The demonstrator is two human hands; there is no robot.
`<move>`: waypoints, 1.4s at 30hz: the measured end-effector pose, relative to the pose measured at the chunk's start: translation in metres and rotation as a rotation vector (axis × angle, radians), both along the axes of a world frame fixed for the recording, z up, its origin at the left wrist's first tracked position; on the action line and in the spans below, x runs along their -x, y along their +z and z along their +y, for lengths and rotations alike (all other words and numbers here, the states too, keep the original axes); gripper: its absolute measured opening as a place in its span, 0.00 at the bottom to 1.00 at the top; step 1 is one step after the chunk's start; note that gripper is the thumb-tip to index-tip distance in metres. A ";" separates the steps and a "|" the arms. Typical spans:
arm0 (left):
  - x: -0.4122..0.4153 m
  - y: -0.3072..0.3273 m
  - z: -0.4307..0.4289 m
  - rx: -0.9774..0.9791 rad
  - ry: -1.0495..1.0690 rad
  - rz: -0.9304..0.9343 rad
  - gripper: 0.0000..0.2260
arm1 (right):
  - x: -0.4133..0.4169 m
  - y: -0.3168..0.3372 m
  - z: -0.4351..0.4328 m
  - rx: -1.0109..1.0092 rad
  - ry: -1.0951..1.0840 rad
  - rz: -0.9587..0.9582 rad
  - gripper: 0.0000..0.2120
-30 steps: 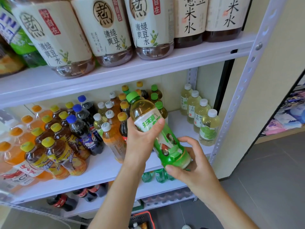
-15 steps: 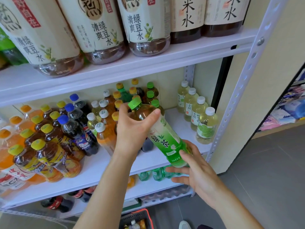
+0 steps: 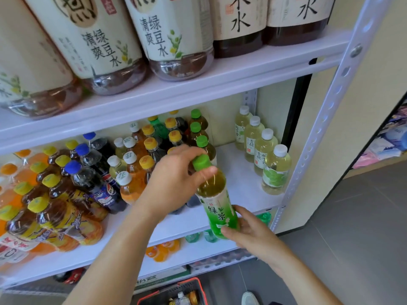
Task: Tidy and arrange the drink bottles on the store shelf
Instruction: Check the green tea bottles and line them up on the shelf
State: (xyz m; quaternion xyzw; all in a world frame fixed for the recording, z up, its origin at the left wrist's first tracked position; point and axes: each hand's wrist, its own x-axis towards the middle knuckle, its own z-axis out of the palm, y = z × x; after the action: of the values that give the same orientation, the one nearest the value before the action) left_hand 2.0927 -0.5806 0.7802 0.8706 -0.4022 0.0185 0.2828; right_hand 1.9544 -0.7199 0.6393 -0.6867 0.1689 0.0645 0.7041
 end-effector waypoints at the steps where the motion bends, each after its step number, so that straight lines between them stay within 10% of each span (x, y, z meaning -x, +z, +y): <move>1: 0.002 -0.003 -0.004 -0.056 -0.025 -0.069 0.18 | -0.008 -0.003 -0.002 0.138 -0.010 0.002 0.26; 19: -0.042 -0.030 -0.045 -0.731 0.082 -0.521 0.20 | -0.115 -0.034 -0.008 0.536 -0.206 -0.213 0.24; 33: -0.012 -0.038 -0.101 -0.399 -0.119 -0.367 0.10 | -0.051 -0.028 -0.053 0.552 -0.268 -0.194 0.10; 42: -0.009 -0.083 -0.198 -0.498 -0.320 -0.146 0.24 | 0.005 -0.042 -0.071 0.507 -0.424 -0.148 0.15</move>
State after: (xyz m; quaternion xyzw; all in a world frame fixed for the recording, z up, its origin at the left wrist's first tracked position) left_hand 2.1014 -0.7788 0.6972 0.8350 -0.5459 -0.0628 0.0303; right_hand 1.9493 -0.7905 0.5975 -0.7924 0.2672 -0.1773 0.5189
